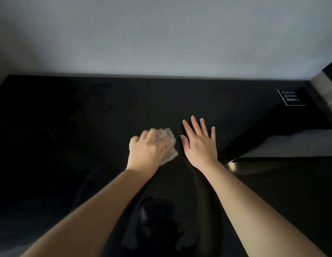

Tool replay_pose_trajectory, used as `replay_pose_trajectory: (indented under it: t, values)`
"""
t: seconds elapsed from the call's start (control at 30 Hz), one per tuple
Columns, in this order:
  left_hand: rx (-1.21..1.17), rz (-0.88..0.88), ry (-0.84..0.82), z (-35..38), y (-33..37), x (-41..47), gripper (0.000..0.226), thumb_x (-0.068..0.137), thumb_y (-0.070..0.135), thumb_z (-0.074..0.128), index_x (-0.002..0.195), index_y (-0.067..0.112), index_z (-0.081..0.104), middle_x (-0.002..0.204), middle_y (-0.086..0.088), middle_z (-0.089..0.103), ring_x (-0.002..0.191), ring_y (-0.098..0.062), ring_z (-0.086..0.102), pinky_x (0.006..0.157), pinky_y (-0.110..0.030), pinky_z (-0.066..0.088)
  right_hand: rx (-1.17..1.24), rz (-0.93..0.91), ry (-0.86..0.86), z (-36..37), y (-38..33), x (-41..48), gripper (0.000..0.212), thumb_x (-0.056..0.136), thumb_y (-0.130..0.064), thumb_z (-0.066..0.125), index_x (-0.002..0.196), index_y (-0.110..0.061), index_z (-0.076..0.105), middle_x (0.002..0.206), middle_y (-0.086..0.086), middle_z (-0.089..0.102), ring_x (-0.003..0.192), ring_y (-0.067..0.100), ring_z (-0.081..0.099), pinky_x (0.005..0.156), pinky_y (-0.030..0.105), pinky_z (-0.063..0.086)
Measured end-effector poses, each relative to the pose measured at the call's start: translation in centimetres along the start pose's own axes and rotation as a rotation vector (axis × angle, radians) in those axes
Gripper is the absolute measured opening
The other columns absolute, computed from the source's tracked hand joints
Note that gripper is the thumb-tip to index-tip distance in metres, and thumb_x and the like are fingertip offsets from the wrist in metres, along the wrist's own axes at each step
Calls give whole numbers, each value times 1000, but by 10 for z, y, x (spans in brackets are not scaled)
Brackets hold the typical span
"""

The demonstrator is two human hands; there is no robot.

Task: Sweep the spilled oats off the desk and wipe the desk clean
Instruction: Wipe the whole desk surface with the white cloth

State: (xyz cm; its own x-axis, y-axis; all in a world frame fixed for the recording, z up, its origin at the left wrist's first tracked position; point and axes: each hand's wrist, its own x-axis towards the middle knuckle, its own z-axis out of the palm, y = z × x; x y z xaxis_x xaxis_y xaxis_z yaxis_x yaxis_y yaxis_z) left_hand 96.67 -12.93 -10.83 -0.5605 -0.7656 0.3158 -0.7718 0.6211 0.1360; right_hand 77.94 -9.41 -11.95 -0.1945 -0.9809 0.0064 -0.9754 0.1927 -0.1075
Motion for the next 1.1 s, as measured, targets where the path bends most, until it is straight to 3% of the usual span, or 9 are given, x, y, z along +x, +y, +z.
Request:
replay_pose_trajectory:
  t: [0.2, 0.33, 0.4, 0.5, 0.63, 0.73, 0.83, 0.9, 1.1]
  values:
    - [-80, 229, -4, -19, 11, -67, 34, 86, 41, 46, 111, 31, 66, 96, 0, 58, 77, -21, 57, 59, -36, 47, 11, -30, -21, -3, -3, -58, 59, 98, -50, 14, 151, -27, 27, 160, 4, 21, 148, 28, 16, 117, 57, 19]
    - [25, -49, -10, -14, 14, -32, 20, 84, 38, 60, 98, 28, 70, 88, 0, 55, 72, -21, 54, 55, -39, 47, 22, -31, -2, -3, -3, -81, 56, 99, -49, 19, 149, -27, 34, 159, 2, 26, 147, 27, 20, 116, 56, 23]
    - [35, -83, 4, -14, 26, -45, 19, 85, 37, 57, 98, 28, 68, 89, 1, 54, 72, -20, 53, 56, -40, 46, 18, -34, -3, -4, -3, -87, 57, 98, -49, 19, 149, -27, 34, 159, 2, 26, 147, 27, 21, 116, 55, 22]
    - [-46, 74, -15, -29, 48, -104, 30, 87, 41, 44, 104, 32, 67, 92, 4, 55, 74, -17, 54, 58, -36, 45, 2, -45, -30, -5, -3, -105, 59, 98, -49, 16, 150, -27, 32, 159, 3, 26, 147, 28, 21, 115, 54, 21]
    - [-92, 220, -74, -43, 49, -142, 27, 86, 41, 51, 111, 37, 62, 98, 6, 55, 77, -15, 53, 61, -32, 44, 9, -54, -51, -10, -5, -140, 58, 97, -47, 21, 149, -25, 34, 158, 4, 28, 145, 29, 26, 114, 56, 26]
    - [-1, 20, -77, -42, 46, -113, 29, 80, 38, 69, 109, 35, 67, 93, 3, 55, 74, -18, 54, 60, -35, 46, -7, -69, -45, -11, -5, -150, 58, 97, -48, 22, 147, -25, 38, 156, 4, 32, 144, 29, 28, 113, 56, 28]
    - [3, -158, -49, -44, 62, -115, 26, 85, 39, 59, 107, 31, 69, 92, 2, 56, 74, -19, 54, 62, -38, 47, -20, -69, -28, -11, -6, -156, 58, 97, -48, 22, 146, -24, 40, 155, 5, 34, 143, 29, 31, 111, 56, 29]
    - [-61, -71, -44, -49, 75, -142, 31, 89, 42, 45, 109, 35, 67, 93, 4, 55, 76, -17, 53, 65, -37, 46, -22, -75, -40, -11, -5, -163, 60, 97, -48, 19, 148, -24, 37, 156, 5, 32, 144, 29, 28, 113, 55, 26]
    - [-146, 165, -101, -62, 73, -201, 27, 87, 40, 50, 110, 39, 64, 99, 5, 54, 80, -17, 54, 70, -35, 46, -17, -67, -66, -13, -9, -190, 60, 97, -48, 17, 149, -24, 35, 156, 5, 32, 144, 30, 29, 112, 56, 27]
